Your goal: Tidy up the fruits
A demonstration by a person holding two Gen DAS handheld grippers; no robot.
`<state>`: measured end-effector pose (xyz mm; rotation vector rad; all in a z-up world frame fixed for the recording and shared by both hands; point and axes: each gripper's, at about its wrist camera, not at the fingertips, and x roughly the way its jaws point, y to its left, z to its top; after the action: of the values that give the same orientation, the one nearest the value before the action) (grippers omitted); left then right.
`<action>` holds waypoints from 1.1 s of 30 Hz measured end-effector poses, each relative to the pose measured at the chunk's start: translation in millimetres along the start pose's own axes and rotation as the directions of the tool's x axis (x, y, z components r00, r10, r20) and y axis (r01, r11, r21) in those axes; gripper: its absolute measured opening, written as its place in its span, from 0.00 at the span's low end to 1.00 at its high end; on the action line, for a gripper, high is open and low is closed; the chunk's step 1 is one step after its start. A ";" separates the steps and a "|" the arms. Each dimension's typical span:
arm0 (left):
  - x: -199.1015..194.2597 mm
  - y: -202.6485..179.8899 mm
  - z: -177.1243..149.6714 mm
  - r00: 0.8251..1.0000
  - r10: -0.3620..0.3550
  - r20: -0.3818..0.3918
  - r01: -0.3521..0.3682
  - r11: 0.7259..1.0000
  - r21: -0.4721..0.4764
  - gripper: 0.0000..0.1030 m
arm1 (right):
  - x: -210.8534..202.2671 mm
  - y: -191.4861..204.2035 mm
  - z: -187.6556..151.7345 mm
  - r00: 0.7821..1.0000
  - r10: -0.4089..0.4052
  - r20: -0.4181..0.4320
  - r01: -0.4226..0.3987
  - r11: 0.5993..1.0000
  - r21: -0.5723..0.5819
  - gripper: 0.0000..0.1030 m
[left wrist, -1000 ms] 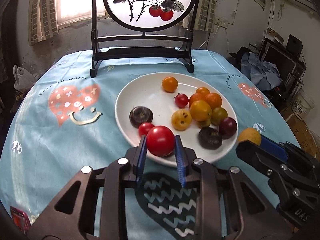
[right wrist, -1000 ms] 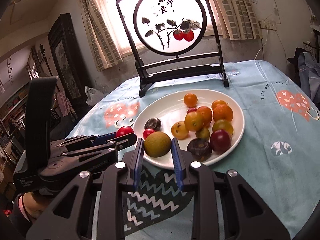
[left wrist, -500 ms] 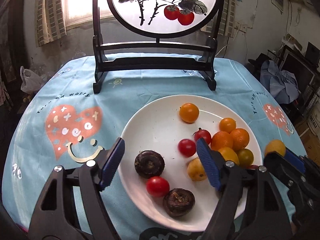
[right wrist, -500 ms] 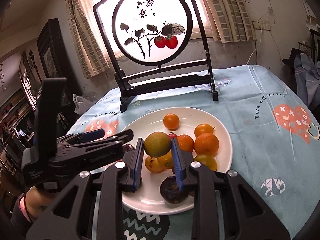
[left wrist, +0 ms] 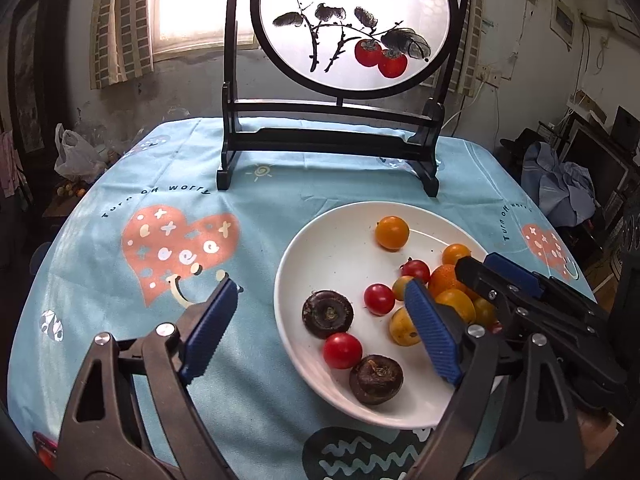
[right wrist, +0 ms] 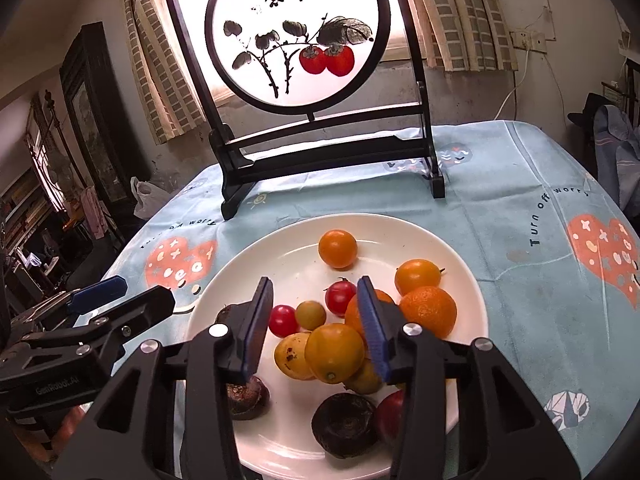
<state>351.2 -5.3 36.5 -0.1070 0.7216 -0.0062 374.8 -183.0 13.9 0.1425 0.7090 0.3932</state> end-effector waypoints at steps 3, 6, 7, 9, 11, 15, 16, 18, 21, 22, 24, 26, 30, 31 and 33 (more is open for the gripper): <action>-4.9 -1.4 -2.9 1.000 0.007 0.006 -0.007 1.000 0.001 0.89 | -5.4 5.0 -3.9 0.999 -0.033 -0.003 0.033 0.999 -0.021 0.69; -13.1 -0.2 -7.2 1.000 0.014 0.011 -0.014 1.000 -0.001 0.91 | -14.2 6.5 -8.2 0.999 -0.050 0.002 0.050 0.998 -0.025 0.70; -16.1 0.2 -9.1 1.000 0.013 0.011 -0.013 1.000 -0.003 0.91 | -16.8 6.8 -9.5 0.999 -0.046 -0.003 0.046 0.999 -0.026 0.70; -22.2 0.0 -13.3 1.000 0.013 0.013 -0.013 1.000 -0.001 0.91 | -23.5 8.8 -12.1 0.999 -0.047 -0.009 0.047 0.998 -0.029 0.71; -30.1 -0.8 -19.4 0.999 0.024 0.022 -0.024 1.000 0.010 0.91 | -33.0 11.1 -16.3 0.999 -0.053 -0.004 0.053 0.998 -0.034 0.75; -51.1 3.6 -40.4 0.999 0.011 0.044 -0.012 1.000 0.023 0.96 | -57.0 8.3 -32.2 0.995 -0.100 0.018 0.100 0.994 -0.051 0.99; -56.1 4.5 -47.6 0.999 0.023 0.049 -0.024 0.999 0.032 0.96 | -63.6 6.5 -37.8 0.995 -0.092 0.023 0.093 0.994 -0.060 0.99; -65.4 5.8 -61.9 0.998 0.038 0.055 -0.041 0.998 0.052 0.96 | -75.9 3.6 -50.2 0.992 -0.120 0.027 0.122 0.989 -0.080 0.99; -77.9 10.3 -84.5 0.998 0.030 0.055 -0.033 0.998 0.057 0.97 | -95.1 -2.0 -75.7 0.990 -0.134 0.040 0.138 0.985 -0.106 0.99; -80.7 12.4 -91.7 0.998 0.029 0.055 -0.032 0.998 0.055 0.97 | -100.3 -4.6 -83.7 0.991 -0.128 0.038 0.131 0.986 -0.103 0.99; -84.0 15.3 -105.3 0.999 0.026 0.044 -0.028 0.998 0.051 0.97 | -109.6 -9.9 -100.7 0.993 -0.113 0.022 0.115 0.990 -0.087 0.99; -84.4 15.4 -116.4 0.999 0.031 0.018 -0.032 0.998 0.059 0.97 | -118.4 -11.5 -114.8 0.995 -0.095 0.011 0.096 0.991 -0.090 0.99; -90.8 12.2 -132.5 0.998 0.056 0.028 -0.058 0.994 0.092 0.97 | -132.8 -3.3 -134.3 0.997 -0.079 0.014 0.081 0.986 -0.147 0.99; -91.6 11.1 -134.9 0.998 0.063 0.029 -0.065 0.992 0.104 0.97 | -134.7 -1.0 -137.4 0.997 -0.075 0.009 0.075 0.984 -0.161 0.99; -91.4 11.2 -138.6 0.998 0.065 0.022 -0.067 0.992 0.107 0.97 | -137.8 2.3 -140.8 0.997 -0.071 0.007 0.071 0.981 -0.181 0.99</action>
<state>190.8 -3.5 -7.6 0.0204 0.7045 0.0187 186.4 -236.4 -8.2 -0.0543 0.6720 0.3870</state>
